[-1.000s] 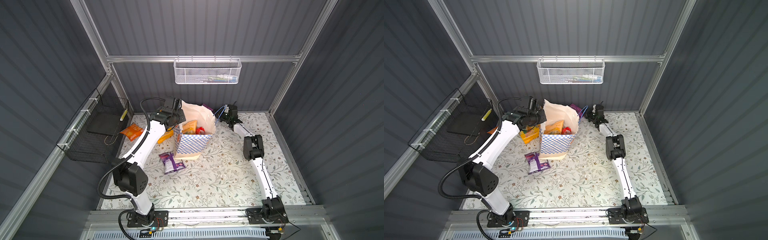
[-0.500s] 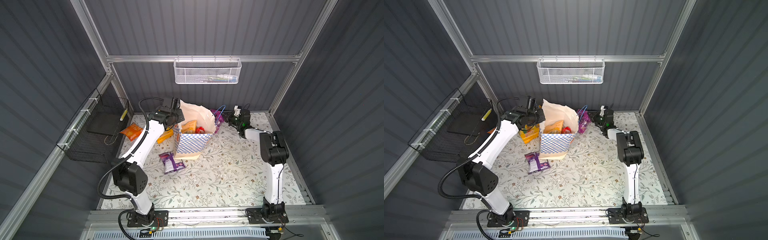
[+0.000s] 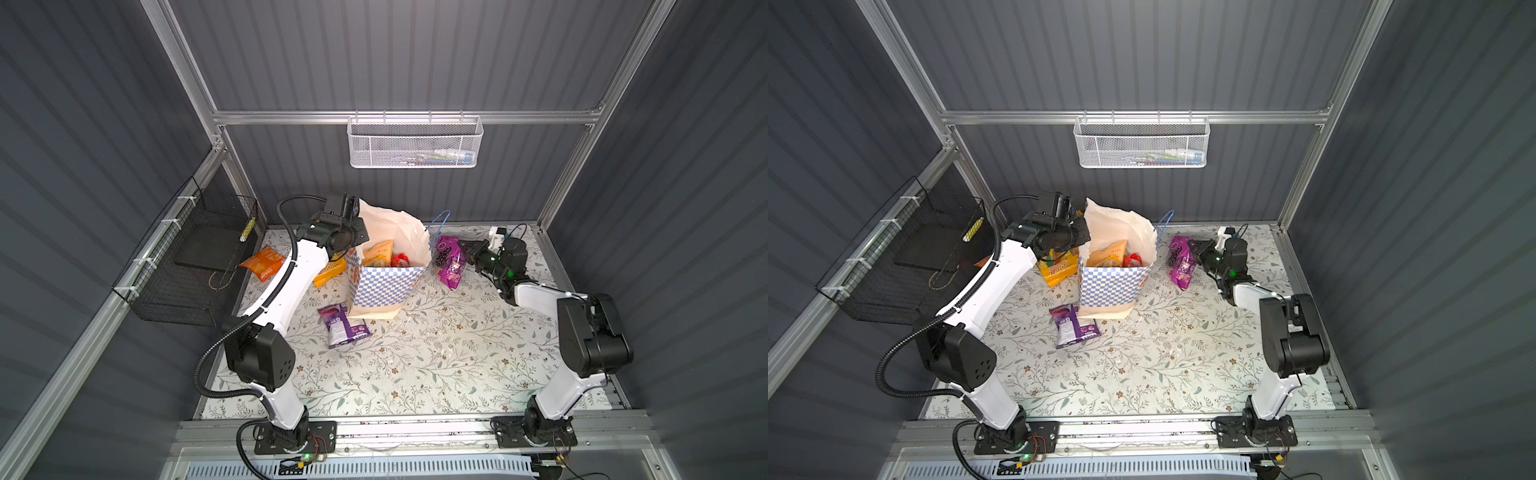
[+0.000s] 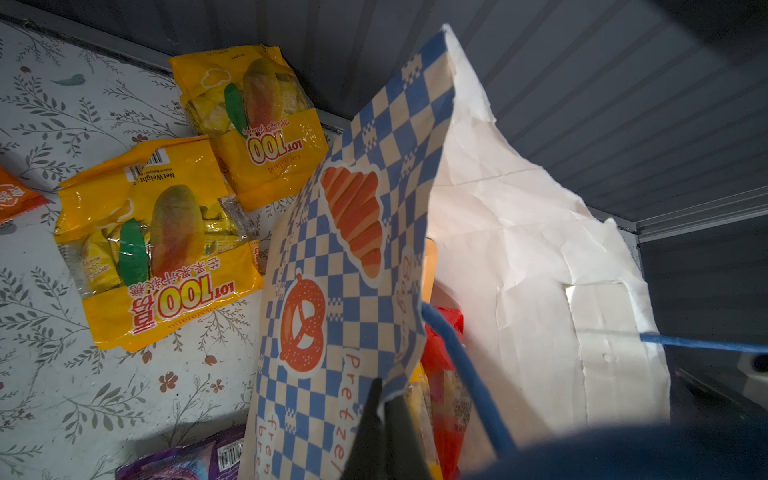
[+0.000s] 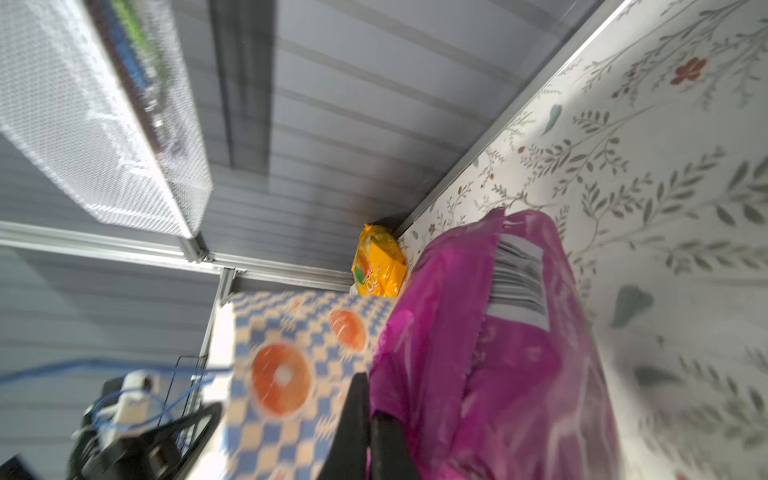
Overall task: Place the snacks into the paper bag
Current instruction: 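Grasp the magenta grape-candy bag with the right gripper and lift it, then carry the magenta bag over the paper bag and lower it inside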
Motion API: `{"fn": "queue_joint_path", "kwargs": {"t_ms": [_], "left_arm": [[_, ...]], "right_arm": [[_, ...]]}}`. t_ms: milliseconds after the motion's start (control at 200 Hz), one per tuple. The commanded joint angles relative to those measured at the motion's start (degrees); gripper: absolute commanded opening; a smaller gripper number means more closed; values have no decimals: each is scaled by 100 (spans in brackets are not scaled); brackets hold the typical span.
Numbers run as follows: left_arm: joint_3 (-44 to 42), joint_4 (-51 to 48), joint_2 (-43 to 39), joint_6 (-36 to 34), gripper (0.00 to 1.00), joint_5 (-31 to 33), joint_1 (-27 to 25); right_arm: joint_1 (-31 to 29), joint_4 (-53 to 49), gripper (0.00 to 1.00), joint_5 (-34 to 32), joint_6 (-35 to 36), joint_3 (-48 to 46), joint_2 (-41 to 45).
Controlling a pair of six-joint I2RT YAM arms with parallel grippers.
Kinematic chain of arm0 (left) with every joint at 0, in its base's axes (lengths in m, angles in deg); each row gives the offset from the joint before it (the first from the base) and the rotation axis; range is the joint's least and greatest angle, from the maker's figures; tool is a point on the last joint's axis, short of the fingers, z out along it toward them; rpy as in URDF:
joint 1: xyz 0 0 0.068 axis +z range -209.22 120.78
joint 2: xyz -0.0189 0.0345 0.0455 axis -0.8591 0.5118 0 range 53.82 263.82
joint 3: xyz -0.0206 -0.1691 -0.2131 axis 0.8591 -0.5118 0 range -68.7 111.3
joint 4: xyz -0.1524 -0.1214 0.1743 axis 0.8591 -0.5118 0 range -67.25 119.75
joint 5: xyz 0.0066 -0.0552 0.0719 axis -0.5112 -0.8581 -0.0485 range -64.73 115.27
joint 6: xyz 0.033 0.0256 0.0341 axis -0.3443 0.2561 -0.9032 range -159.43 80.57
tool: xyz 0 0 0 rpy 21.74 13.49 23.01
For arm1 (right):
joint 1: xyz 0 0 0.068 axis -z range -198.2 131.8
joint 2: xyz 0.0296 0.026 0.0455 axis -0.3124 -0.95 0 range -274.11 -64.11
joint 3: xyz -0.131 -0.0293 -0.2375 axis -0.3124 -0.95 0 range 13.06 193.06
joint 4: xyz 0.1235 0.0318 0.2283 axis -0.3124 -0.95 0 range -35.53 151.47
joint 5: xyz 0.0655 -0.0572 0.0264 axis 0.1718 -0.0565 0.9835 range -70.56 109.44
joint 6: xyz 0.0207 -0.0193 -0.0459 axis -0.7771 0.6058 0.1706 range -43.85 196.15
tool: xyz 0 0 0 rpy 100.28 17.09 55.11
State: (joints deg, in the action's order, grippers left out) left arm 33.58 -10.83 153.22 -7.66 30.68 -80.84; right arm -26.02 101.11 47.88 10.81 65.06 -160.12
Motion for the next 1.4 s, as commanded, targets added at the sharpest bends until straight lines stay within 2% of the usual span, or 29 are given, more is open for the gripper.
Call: {"fn": "queue_joint_path", "kwargs": {"t_ms": [0, 70, 335, 630, 846, 1026, 1396], "left_arm": [[-27, -259, 202, 5, 0, -305, 53], [-16, -234, 216, 50, 0, -527, 53], [-125, -152, 199, 103, 0, -502, 52], [-27, -257, 273, -43, 0, -288, 49], [-4, -293, 267, -101, 0, -137, 61], [11, -310, 286, -125, 0, -130, 55], [30, -327, 269, -145, 0, -119, 62]], "right_arm": [[-18, 162, 0, -27, 325, -154, 758], [-49, -152, 0, -67, 448, -276, 1165], [-198, -1610, 0, -362, 1263, -181, 2697], [-420, -2708, 0, -541, 1595, 567, 3607], [-747, -3453, 0, -608, 2343, 1688, 3609], [-1133, -3634, 0, -635, 2642, 2401, 3401], [-2127, -3744, 0, -690, 3096, 3289, 2294]]}}
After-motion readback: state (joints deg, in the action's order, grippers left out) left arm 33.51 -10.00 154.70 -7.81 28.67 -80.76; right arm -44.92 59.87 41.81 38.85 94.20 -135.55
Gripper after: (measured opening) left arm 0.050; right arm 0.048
